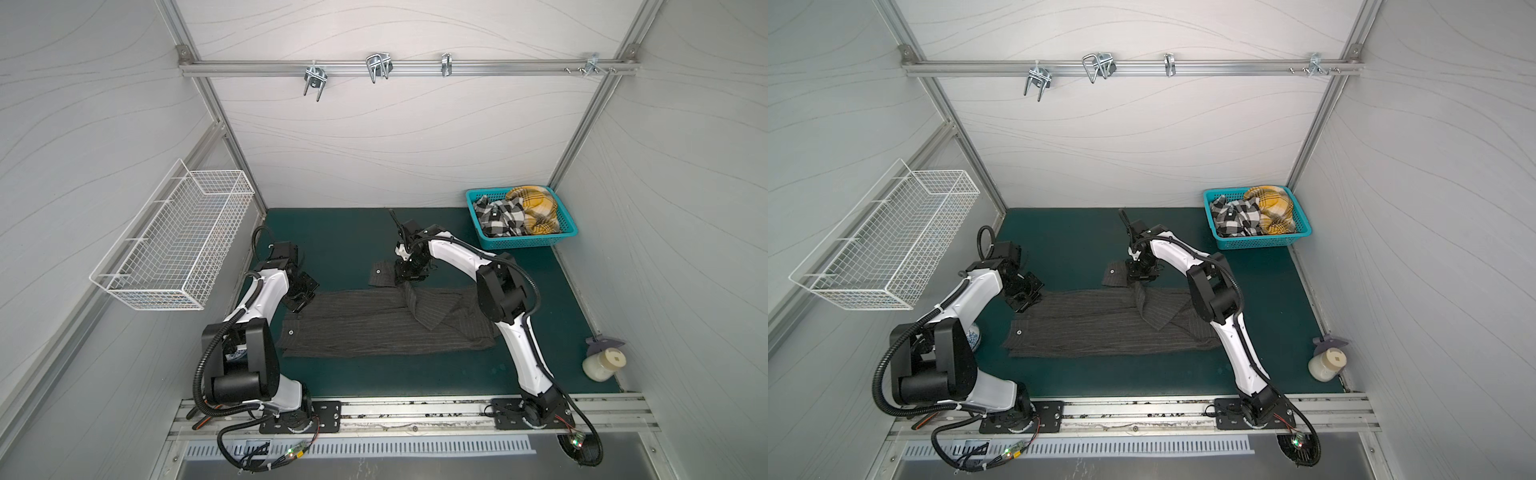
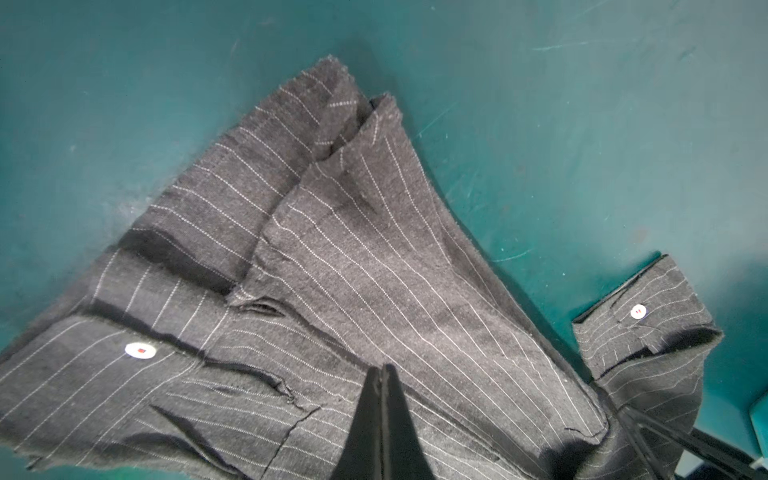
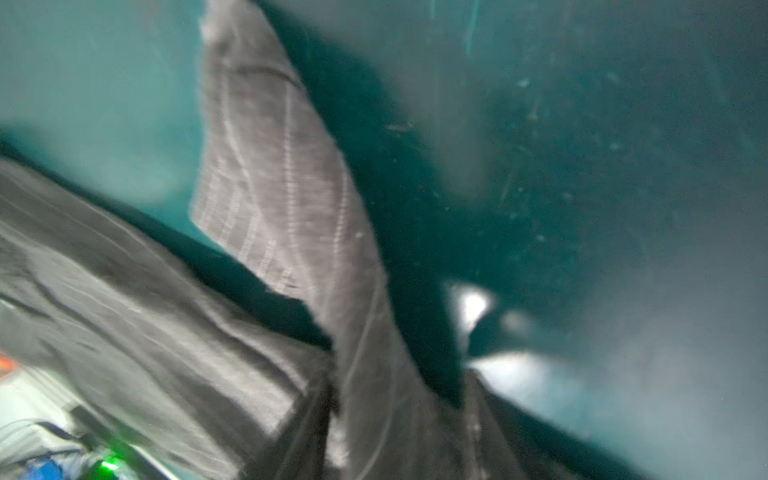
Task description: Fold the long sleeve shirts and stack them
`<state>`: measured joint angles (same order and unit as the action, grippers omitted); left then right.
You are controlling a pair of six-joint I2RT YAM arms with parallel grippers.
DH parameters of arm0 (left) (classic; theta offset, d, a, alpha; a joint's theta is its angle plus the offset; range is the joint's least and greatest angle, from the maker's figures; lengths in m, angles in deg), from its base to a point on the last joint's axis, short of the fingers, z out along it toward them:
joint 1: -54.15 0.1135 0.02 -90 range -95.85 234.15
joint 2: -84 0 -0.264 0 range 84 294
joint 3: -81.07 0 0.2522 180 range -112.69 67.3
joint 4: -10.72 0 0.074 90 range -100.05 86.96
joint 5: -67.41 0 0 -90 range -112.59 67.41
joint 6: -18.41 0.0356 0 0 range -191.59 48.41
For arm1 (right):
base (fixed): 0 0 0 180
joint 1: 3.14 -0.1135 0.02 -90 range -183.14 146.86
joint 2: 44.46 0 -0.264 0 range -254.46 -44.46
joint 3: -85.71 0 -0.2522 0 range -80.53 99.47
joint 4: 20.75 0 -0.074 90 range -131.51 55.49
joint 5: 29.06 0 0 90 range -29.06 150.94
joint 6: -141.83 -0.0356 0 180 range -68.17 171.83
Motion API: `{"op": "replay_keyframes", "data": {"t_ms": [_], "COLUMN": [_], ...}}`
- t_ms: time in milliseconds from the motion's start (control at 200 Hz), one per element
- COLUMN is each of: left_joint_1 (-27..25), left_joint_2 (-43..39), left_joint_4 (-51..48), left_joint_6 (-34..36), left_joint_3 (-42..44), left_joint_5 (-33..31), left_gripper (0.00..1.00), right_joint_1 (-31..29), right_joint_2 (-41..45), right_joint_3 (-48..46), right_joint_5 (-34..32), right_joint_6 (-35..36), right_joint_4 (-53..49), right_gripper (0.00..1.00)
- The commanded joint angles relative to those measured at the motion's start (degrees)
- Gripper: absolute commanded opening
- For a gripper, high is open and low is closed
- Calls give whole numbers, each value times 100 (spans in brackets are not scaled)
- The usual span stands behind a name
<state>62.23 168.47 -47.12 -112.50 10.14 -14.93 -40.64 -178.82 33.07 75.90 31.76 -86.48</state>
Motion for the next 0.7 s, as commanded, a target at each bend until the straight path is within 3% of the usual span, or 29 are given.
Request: {"op": "replay_keyframes", "data": {"t_ms": [0, 305, 465, 605, 695], "left_joint_1": [-25, -61, -63, -63, -61], "left_joint_2": [-29, -7, -212, -499, -743], "left_joint_4": [4, 92, 92, 249, 300], "left_joint_6": [-67, -114, -163, -258, -374], "left_joint_3": [-20, 37, 107, 294, 513], "left_joint_5": [37, 55, 91, 386, 536], "left_gripper": [0, 0, 0, 0, 0], "right_joint_1": [147, 1, -877, -1766, -2326], "right_joint_2": [293, 1790, 2305, 2813, 3080], "right_joint_3": [6, -427, -1010, -1928, -2480], "right_joint_5": [-108, -1219, -2021, -2503, -2605], "right_joint_6": [-116, 360, 830, 742, 529], "right_joint_4": [-24, 109, 244, 670, 973], "right_gripper": [20, 13, 13, 16, 26]}}
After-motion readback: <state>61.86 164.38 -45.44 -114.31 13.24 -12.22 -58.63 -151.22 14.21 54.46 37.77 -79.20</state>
